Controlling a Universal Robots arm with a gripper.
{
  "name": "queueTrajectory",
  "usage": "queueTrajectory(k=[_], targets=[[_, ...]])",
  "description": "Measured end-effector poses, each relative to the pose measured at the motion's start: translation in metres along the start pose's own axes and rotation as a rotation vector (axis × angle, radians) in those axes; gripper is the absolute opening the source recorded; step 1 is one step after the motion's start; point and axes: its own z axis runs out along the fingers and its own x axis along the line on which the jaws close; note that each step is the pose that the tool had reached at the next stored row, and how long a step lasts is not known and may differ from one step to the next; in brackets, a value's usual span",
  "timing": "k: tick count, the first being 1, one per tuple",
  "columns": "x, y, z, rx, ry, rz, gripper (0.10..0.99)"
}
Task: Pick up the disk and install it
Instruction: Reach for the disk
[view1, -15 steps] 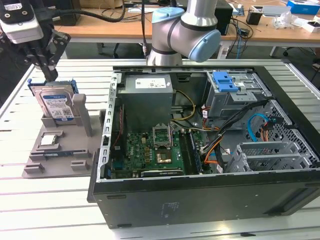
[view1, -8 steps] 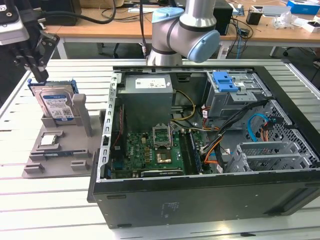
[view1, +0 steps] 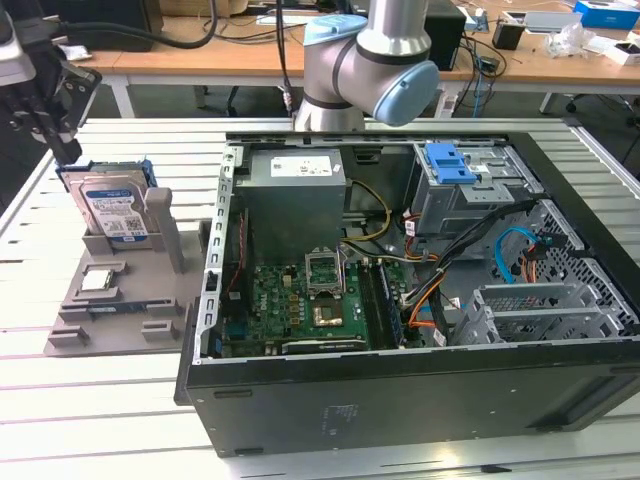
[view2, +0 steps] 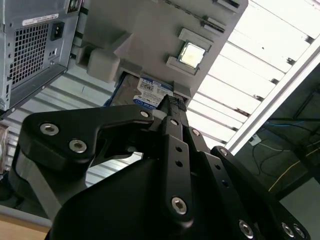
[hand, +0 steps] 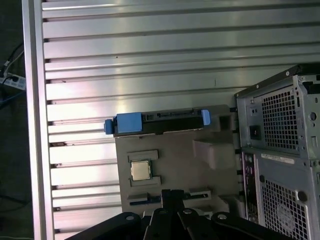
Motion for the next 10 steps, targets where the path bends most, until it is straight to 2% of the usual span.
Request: queueTrajectory(k=[3,10], targets=[[0.0063,0.0005,0.0013,0.0,-0.0001,0.0,0.106],[0.0173,0.0091,0.0086,0.003,-0.0002,0.0,0.106]])
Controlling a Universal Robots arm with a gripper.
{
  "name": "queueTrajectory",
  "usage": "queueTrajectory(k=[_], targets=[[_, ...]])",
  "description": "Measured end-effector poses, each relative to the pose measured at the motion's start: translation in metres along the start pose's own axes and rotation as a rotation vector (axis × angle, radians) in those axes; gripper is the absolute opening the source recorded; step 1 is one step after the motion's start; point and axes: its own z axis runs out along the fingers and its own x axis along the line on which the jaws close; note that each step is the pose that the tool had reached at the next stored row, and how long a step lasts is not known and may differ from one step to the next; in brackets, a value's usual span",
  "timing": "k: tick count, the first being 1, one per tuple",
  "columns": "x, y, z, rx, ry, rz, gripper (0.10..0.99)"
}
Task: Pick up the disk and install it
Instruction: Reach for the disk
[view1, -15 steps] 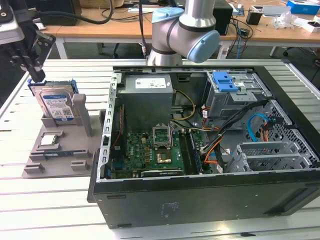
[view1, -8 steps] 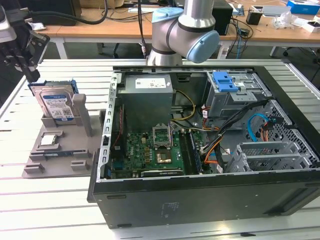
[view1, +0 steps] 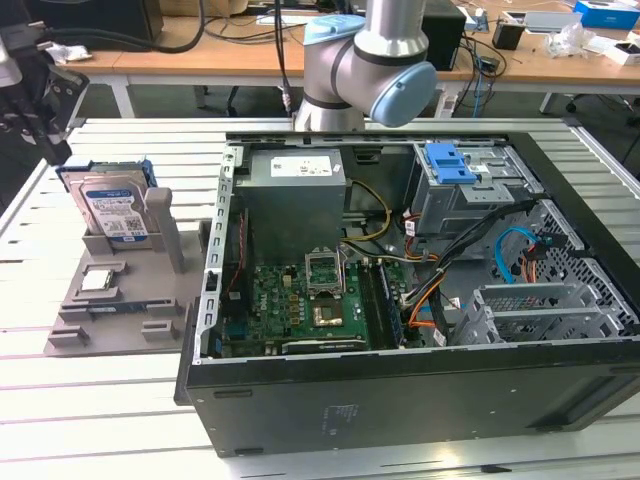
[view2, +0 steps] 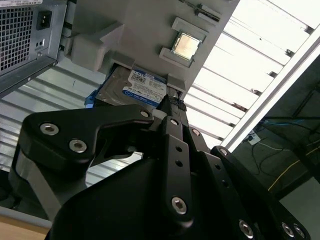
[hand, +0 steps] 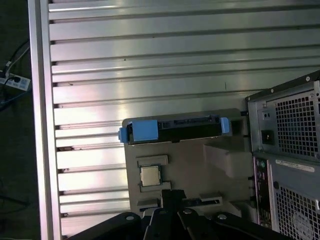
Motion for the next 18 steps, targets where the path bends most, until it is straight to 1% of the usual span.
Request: queueTrajectory(k=[4,8,12,15,18], targets=[[0.0063,0.0074,0.0039,0.004,-0.0004,0.0,0.106],[0.0139,0.0176,0.01,0.012,-0.001,0.0,0.106],[0.0203,0.0211,0.0137,0.021,-0.0015,0.0,0.106],[0.0214,0.0225,0.0156,0.025,-0.002,-0.001,0.106],[0.0214,0.0226,0.0157,0.026,-0.002,-0.001,0.106]])
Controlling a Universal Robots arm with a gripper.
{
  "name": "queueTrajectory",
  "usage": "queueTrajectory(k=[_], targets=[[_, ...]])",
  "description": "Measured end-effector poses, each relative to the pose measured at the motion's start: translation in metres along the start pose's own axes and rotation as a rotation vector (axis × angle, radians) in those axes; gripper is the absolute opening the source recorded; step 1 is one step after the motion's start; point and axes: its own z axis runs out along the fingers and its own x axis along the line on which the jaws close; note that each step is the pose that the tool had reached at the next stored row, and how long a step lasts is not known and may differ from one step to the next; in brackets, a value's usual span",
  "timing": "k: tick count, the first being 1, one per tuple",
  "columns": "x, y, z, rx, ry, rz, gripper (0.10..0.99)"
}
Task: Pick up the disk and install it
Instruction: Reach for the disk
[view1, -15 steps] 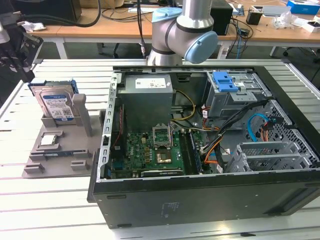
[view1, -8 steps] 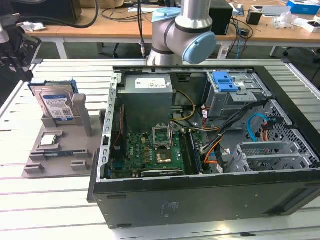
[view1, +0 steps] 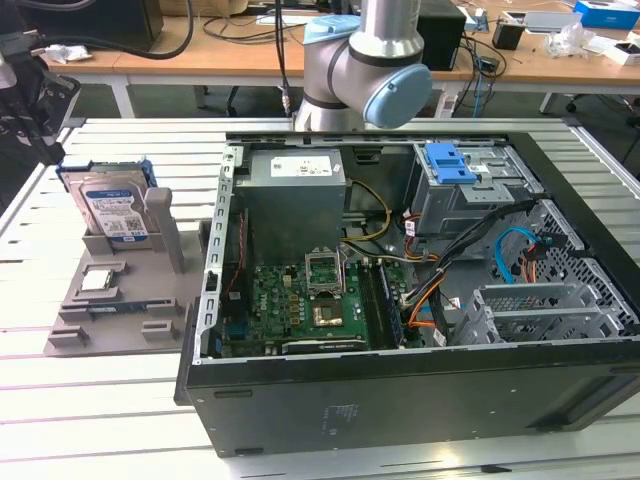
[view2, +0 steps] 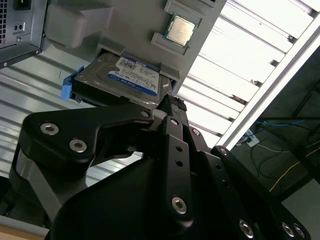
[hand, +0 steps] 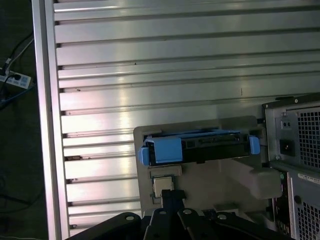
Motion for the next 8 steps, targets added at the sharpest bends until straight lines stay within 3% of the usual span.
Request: queueTrajectory(k=[8], targets=[[0.0,0.0,0.0,0.0,0.0,0.0,0.106]])
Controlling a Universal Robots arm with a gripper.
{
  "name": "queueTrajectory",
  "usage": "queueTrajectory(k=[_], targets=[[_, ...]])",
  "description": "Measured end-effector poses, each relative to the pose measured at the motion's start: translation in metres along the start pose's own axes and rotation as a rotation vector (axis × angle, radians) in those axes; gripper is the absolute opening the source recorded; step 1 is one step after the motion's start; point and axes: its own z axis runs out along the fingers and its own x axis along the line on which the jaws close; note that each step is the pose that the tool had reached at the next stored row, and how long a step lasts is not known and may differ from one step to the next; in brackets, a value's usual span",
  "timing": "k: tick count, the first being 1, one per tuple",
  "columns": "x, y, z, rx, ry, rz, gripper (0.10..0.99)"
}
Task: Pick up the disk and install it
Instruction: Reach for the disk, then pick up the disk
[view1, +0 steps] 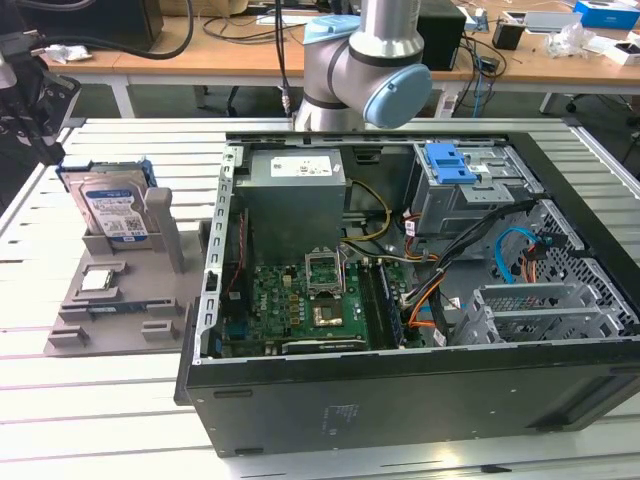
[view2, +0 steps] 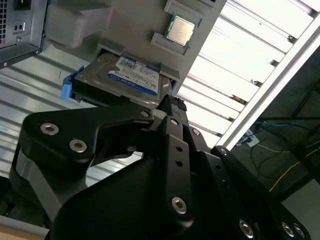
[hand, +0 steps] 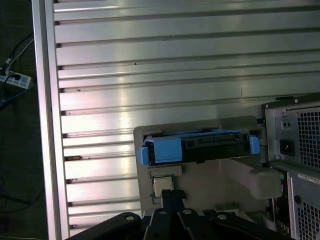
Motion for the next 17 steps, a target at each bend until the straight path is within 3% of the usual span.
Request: queueTrajectory(k=[7,17], targets=[[0.0,0.0,0.0,0.0,0.0003,-0.022,0.106],[0.0,0.0,0.0,-0.005,0.0032,-0.201,0.106]])
